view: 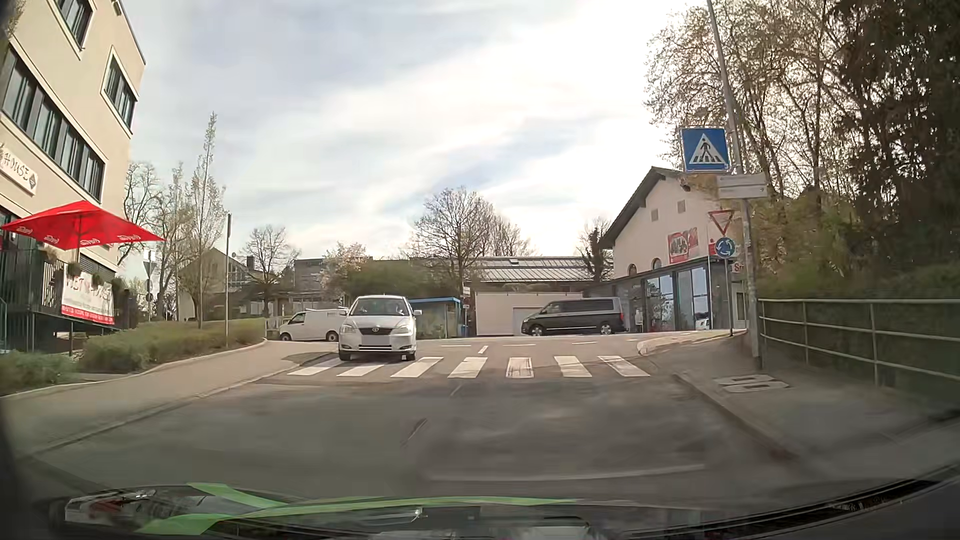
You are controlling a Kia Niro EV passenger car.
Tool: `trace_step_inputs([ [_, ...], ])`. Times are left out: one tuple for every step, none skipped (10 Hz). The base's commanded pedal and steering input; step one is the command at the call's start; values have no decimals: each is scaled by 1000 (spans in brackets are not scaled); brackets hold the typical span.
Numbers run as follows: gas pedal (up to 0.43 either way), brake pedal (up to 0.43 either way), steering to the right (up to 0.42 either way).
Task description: Follow the waypoints while adhering to traffic rules and regulations
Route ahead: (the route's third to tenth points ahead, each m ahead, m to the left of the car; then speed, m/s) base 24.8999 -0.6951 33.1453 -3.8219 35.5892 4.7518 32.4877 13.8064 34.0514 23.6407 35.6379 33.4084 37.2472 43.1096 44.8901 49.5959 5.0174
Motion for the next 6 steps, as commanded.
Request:
trace_step_inputs([
  [0,0,10],
  [0,0,10],
  [0,0,11],
  [0,0,14],
  [0,0,23],
  [8,0,33],
])
